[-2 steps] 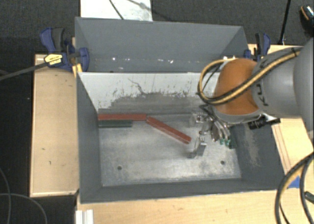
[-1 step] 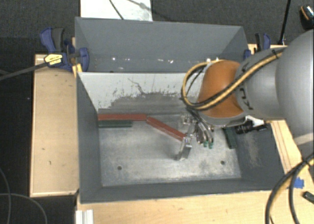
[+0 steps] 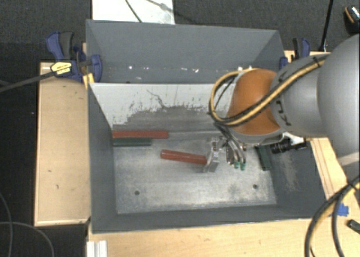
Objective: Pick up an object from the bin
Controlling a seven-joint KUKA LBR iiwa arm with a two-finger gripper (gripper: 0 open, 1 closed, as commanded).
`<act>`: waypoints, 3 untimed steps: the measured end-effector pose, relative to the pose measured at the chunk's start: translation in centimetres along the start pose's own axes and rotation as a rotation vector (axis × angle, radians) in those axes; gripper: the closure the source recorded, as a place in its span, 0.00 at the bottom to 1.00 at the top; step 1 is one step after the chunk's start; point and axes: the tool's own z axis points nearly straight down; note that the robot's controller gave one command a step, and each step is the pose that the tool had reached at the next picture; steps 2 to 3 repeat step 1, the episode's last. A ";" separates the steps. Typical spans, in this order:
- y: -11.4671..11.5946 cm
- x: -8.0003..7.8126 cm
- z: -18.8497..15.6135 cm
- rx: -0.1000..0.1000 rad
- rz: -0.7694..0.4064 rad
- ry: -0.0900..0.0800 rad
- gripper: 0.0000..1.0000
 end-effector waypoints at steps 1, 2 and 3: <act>-1.8 -0.4 -13.5 0.001 -0.383 -0.010 1.00; -1.8 -0.4 -13.5 0.001 -0.383 -0.010 1.00; -1.8 -0.4 -13.5 0.001 -0.383 -0.010 1.00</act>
Offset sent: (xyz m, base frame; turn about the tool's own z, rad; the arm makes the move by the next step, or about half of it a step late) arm -0.0003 -0.0176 0.1317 -0.3838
